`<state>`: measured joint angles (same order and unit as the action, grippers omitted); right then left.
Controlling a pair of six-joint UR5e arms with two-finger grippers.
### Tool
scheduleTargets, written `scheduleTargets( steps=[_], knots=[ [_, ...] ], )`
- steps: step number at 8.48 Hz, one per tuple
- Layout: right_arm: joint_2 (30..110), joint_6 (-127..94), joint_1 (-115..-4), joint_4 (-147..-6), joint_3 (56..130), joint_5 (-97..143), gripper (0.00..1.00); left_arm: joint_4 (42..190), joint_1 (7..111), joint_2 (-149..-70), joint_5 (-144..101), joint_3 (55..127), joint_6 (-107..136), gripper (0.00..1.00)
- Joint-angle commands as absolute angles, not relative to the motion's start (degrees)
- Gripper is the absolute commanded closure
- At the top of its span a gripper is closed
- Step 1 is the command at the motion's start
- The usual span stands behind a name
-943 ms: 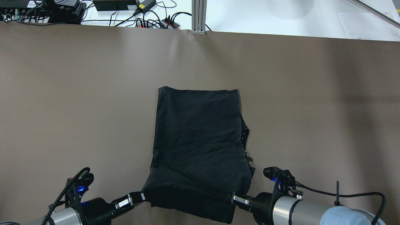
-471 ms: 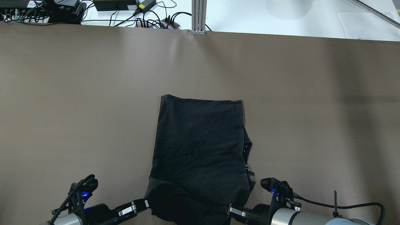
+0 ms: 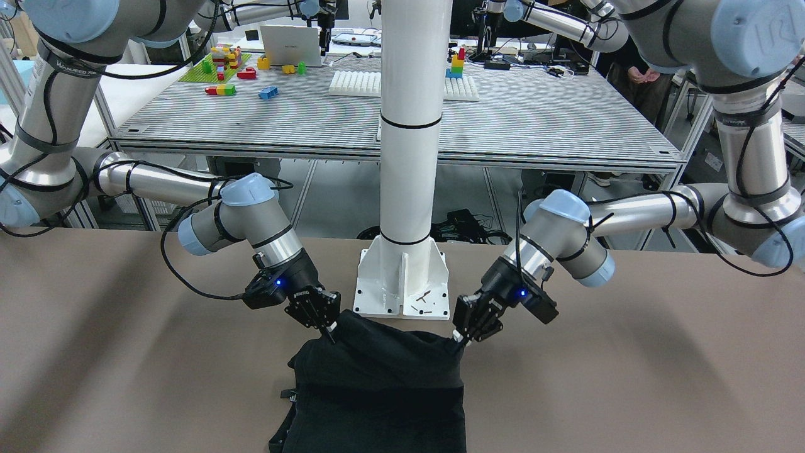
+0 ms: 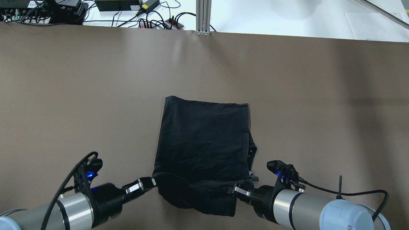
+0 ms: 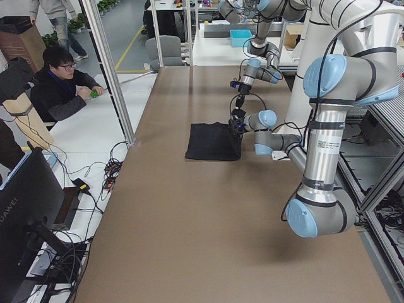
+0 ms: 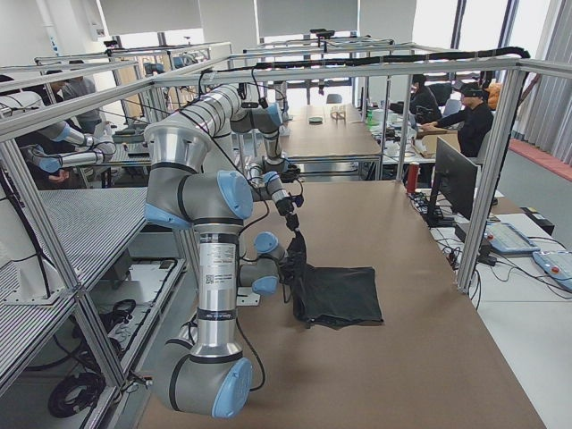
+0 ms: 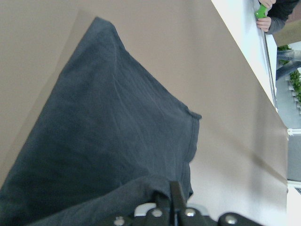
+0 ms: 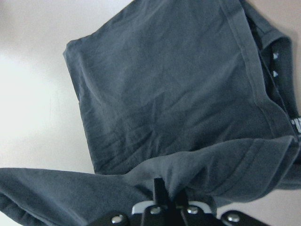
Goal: Fold clothes
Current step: 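Lift the near edge with both grippers and fold it over the far half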
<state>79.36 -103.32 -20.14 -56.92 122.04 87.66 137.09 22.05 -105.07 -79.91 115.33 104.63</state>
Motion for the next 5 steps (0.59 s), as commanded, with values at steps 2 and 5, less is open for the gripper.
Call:
scheduleTargets(
  steps=[2,5],
  knots=[
    [69.89,-99.26,-27.49,-56.52,109.01,86.84,1.00,137.81,34.96,-115.65,-88.66,97.16,104.77,1.00],
    [66.90,-97.56,-29.62,-56.51,104.25,85.70,1.00,141.68,36.74,-116.19,-88.95,92.12,104.68,1.00]
  ],
)
